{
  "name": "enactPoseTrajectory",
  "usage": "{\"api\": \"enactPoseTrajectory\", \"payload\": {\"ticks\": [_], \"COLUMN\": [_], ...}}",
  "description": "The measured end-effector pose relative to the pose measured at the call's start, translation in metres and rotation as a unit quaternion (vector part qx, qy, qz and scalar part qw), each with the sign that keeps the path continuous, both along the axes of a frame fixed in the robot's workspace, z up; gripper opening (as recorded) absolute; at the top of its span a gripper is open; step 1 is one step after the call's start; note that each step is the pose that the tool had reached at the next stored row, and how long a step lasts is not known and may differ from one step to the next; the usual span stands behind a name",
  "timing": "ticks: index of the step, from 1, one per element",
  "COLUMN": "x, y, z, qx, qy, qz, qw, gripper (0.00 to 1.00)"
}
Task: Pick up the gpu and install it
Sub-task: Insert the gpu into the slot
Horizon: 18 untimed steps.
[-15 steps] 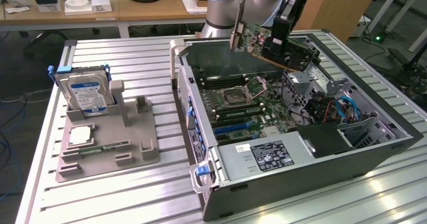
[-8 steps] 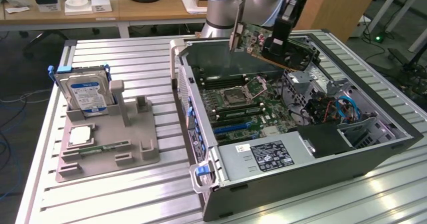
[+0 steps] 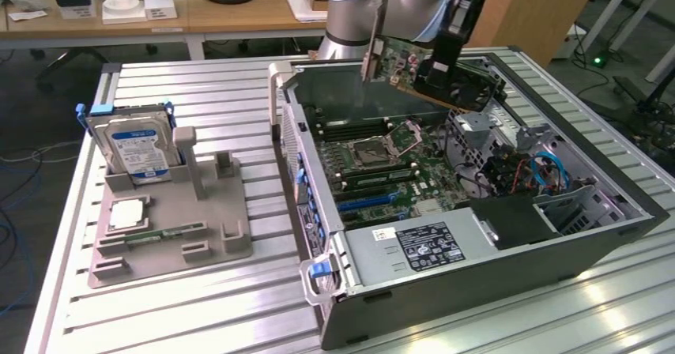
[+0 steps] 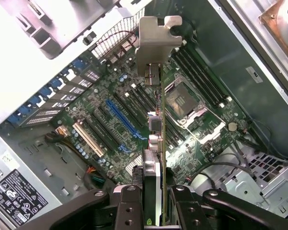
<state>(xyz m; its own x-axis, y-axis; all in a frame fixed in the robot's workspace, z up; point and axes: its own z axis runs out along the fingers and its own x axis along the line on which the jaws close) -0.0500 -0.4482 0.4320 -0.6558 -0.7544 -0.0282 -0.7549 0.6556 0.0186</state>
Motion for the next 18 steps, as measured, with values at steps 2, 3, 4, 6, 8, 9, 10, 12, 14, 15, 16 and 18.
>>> {"api": "enactPoseTrajectory", "payload": {"ticks": [2, 3, 4, 6, 8, 9, 10, 12, 14, 15, 16, 18], "x": [0.0, 0.0, 0.0, 0.0, 0.0, 0.0, 0.0001, 0.0, 0.0, 0.0, 0.0, 0.0], "y": [-0.0003, -0.0004, -0.0005, -0.0007, -0.0009, -0.001, -0.0011, -0.0013, -0.0013, -0.0013, -0.0014, -0.0014], "z": [0.0, 0.0, 0.0, 0.0, 0.0, 0.0, 0.0, -0.0001, -0.0001, -0.0001, -0.0001, -0.0001], "qx": [0.0, 0.0, 0.0, 0.0, 0.0, 0.0, 0.0, 0.0, 0.0, -0.0001, -0.0001, -0.0001], "qy": [0.0, 0.0, 0.0, 0.0, 0.0, 0.0, 0.0, 0.0, 0.0, 0.0, 0.0, 0.0], "qz": [0.005, 0.008, 0.011, 0.016, 0.022, 0.026, 0.03, 0.04, 0.051, 0.058, 0.066, 0.081], "qw": [1.0, 1.0, 0.9999, 0.9999, 0.9998, 0.9997, 0.9995, 0.9992, 0.9987, 0.9983, 0.9978, 0.9967], "gripper": [0.27, 0.27, 0.27, 0.27, 0.27, 0.27, 0.27, 0.27, 0.27, 0.27, 0.27, 0.27]}}
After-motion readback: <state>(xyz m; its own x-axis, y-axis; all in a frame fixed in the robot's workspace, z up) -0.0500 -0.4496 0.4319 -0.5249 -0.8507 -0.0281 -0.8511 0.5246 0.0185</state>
